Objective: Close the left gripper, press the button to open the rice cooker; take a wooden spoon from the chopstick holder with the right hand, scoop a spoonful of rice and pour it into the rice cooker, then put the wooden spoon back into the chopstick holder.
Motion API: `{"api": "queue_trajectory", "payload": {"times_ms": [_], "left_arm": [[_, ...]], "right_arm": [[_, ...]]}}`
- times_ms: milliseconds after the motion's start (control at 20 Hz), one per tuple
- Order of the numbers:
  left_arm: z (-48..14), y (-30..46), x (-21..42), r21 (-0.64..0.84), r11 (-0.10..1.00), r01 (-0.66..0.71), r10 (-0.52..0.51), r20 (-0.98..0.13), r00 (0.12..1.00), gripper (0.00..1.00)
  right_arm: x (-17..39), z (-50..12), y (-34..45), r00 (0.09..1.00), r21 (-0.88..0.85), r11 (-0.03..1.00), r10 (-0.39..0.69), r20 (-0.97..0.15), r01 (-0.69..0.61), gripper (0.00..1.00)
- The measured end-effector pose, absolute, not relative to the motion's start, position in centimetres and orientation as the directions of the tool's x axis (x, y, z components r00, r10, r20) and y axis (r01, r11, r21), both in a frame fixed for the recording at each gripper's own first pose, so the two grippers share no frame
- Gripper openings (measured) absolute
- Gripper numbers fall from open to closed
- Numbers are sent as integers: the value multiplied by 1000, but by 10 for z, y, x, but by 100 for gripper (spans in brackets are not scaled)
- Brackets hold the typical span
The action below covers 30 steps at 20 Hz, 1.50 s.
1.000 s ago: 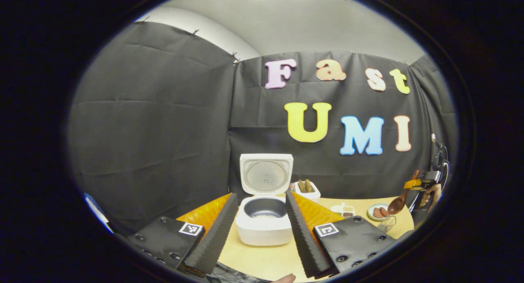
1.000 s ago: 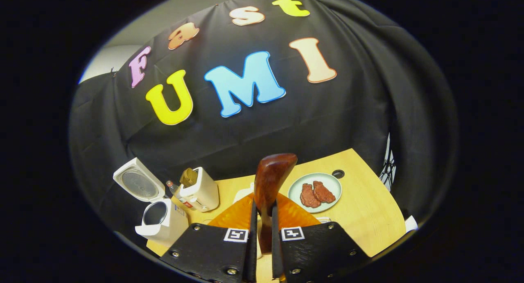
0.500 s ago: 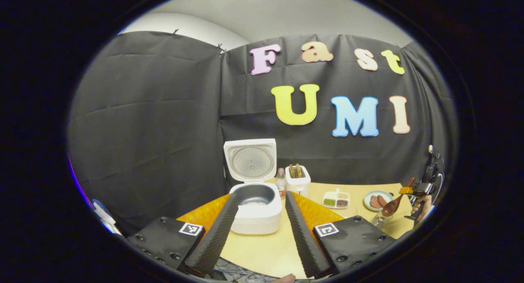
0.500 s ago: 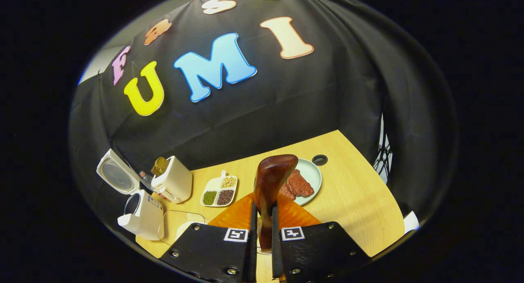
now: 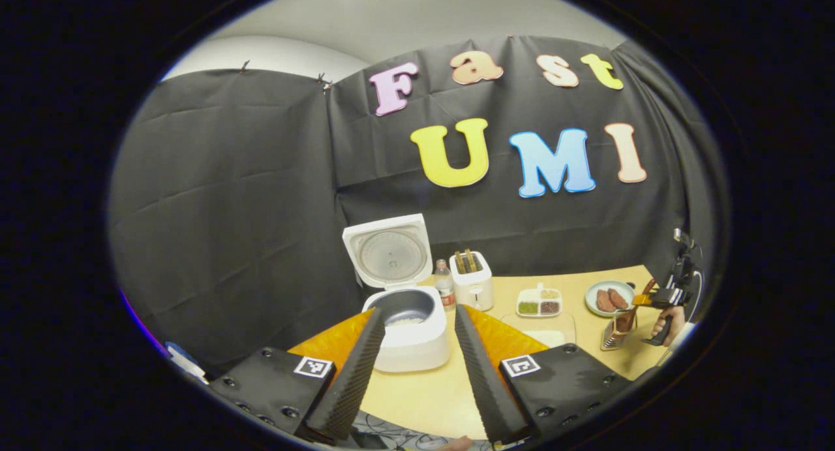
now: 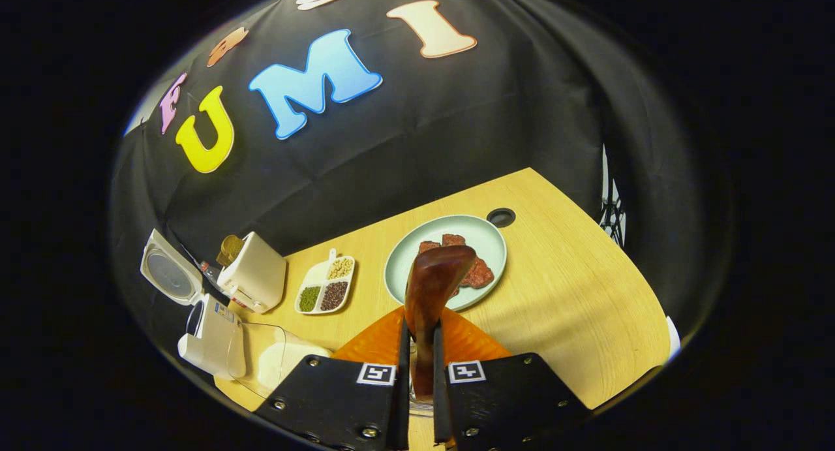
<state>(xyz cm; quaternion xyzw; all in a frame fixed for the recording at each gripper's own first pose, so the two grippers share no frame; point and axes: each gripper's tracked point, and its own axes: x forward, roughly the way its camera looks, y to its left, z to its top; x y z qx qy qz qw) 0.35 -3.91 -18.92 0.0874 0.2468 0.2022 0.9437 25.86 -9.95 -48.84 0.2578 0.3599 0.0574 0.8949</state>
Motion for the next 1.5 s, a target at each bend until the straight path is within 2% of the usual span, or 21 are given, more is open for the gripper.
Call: {"api": "queue_trajectory", "payload": {"times_ms": [250,450,500,600,650,700,750,800,950,1000,1100,1250,1350,1500], "left_arm": [[-196,-50,13,218,919,-330,394,-443,805,79],[-192,-57,19,207,926,-315,376,-433,819,80],[-193,-58,18,207,928,-311,372,-431,822,80],[-195,-61,18,195,930,-311,366,-434,823,80],[-195,-62,18,188,932,-310,362,-434,825,80],[-195,-63,20,187,933,-307,359,-429,829,80],[-194,-62,21,188,934,-303,355,-426,832,80],[-194,-62,23,185,936,-300,351,-424,835,79],[-191,-55,31,163,939,-302,343,-409,846,79],[-189,-51,33,157,939,-305,343,-400,850,79],[-183,-42,37,143,940,-309,341,-380,860,79],[-179,-26,42,120,945,-304,327,-357,875,80],[-180,-13,47,101,952,-287,305,-344,888,80],[-182,13,61,55,966,-254,258,-317,913,80]], "right_arm": [[248,-496,-114,708,548,823,297,-640,150,15],[242,-482,-117,726,601,781,313,-613,171,19],[241,-479,-119,730,606,775,308,-610,179,23],[241,-473,-119,737,633,755,328,-591,171,24],[237,-466,-118,740,649,743,344,-578,161,29],[233,-461,-118,739,660,736,361,-569,149,41],[229,-463,-118,733,657,739,366,-574,146,48],[224,-464,-123,728,646,748,357,-586,153,63],[215,-451,-137,759,630,756,302,-577,179,66],[211,-442,-144,777,623,759,272,-568,190,77],[200,-426,-149,796,631,749,249,-551,202,90],[179,-395,-154,824,614,764,210,-526,198,91],[162,-374,-160,853,553,810,139,-504,195,91],[142,-327,-161,916,485,854,26,-401,188,91]]}}
